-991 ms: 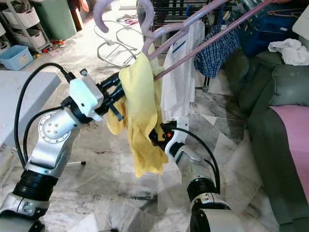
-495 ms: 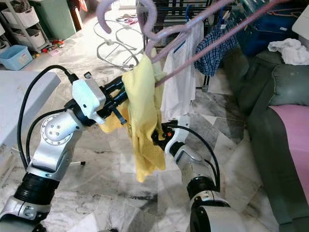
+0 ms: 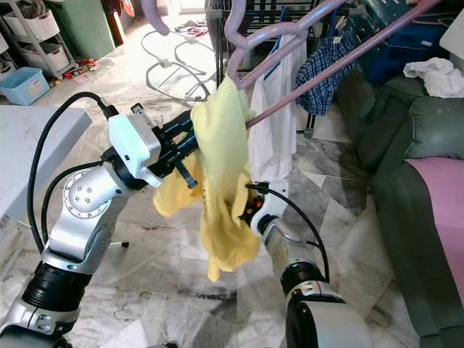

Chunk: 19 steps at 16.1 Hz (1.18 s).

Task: Hang hanger

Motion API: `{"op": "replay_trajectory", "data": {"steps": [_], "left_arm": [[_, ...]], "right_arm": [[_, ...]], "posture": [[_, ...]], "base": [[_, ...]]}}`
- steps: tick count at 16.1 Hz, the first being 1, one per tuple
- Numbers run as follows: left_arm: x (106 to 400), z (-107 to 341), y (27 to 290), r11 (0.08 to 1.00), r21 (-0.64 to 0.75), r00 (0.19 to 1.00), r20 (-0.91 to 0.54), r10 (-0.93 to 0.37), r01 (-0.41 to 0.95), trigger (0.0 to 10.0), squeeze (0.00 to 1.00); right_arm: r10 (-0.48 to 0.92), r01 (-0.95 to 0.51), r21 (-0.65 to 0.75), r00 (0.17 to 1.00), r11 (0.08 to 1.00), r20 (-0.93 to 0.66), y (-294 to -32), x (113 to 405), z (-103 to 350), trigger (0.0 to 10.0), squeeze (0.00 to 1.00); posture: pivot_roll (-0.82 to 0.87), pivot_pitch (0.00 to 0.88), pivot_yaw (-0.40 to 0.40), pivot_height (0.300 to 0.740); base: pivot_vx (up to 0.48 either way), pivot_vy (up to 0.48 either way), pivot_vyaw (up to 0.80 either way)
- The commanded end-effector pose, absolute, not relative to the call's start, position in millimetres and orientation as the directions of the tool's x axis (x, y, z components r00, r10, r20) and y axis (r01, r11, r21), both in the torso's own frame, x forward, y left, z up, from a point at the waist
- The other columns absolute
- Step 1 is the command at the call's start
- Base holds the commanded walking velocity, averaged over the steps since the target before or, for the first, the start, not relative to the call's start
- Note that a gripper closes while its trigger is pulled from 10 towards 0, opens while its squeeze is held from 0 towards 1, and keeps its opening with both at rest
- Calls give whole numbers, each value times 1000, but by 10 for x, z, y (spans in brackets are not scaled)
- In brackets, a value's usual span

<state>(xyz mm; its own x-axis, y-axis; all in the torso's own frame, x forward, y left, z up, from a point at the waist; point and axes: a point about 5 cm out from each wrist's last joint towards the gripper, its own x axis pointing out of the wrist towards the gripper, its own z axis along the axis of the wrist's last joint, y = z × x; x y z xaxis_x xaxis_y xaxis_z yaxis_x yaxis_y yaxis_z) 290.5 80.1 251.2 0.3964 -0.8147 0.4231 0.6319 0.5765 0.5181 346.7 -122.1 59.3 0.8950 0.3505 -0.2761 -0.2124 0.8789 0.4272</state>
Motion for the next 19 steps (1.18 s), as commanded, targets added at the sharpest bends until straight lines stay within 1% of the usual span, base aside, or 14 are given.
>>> {"op": "replay_trajectory", "data": {"steps": [1, 4, 6, 7, 8, 10, 12, 15, 16, 19], "left_arm": [[2885, 2636, 883, 605, 539, 382, 475, -793, 586, 0, 0], [2986, 2562, 1010, 623, 551, 441, 440, -782, 555, 0, 0], [3050, 2404, 1102, 627, 563, 492, 393, -777, 539, 0, 0], [3060, 2366, 1117, 629, 559, 503, 385, -774, 540, 0, 0], [3078, 2247, 1161, 630, 557, 530, 355, -770, 542, 0, 0], [3093, 2132, 1217, 635, 553, 560, 329, -761, 539, 0, 0], [3114, 2004, 1297, 643, 553, 594, 299, -747, 530, 0, 0], [3097, 1865, 1370, 630, 554, 606, 259, -752, 544, 0, 0], [3056, 1735, 1432, 612, 548, 611, 215, -762, 571, 0, 0], [2977, 1549, 1537, 603, 535, 627, 164, -761, 592, 0, 0]], "right_arm": [[298, -138, 399, 879, 906, -373, -1324, 3370, 417, 0, 0], [178, -20, 350, 887, 936, -425, -1664, 3292, 318, 0, 0], [94, 42, 299, 899, 953, -427, -1897, 3280, 339, 0, 0], [88, 45, 294, 902, 955, -423, -1922, 3283, 350, 0, 0], [64, 59, 283, 912, 957, -406, -2011, 3301, 399, 0, 0], [28, 81, 261, 921, 962, -388, -2127, 3319, 460, 0, 0], [-33, 126, 233, 930, 964, -365, -2306, 3335, 546, 0, 0], [-77, 161, 226, 938, 961, -339, -2429, 3371, 649, 0, 0], [-98, 175, 226, 944, 958, -316, -2492, 3413, 741, 0, 0], [-115, 181, 232, 955, 956, -272, -2561, 3496, 912, 0, 0]], "posture": [[-49, 83, 28, 740], [-60, 80, 27, 740], [-67, 78, 30, 740], [-70, 77, 30, 740], [-76, 79, 30, 740], [-86, 80, 31, 740], [-93, 79, 27, 740], [-94, 79, 25, 740], [-94, 79, 24, 740], [-93, 78, 21, 740]], "base": [[0, 0, 0], [0, 0, 0], [0, 0, 0], [0, 0, 0], [0, 0, 0], [0, 0, 0], [0, 0, 0], [0, 0, 0], [0, 0, 0], [0, 0, 0]]}}
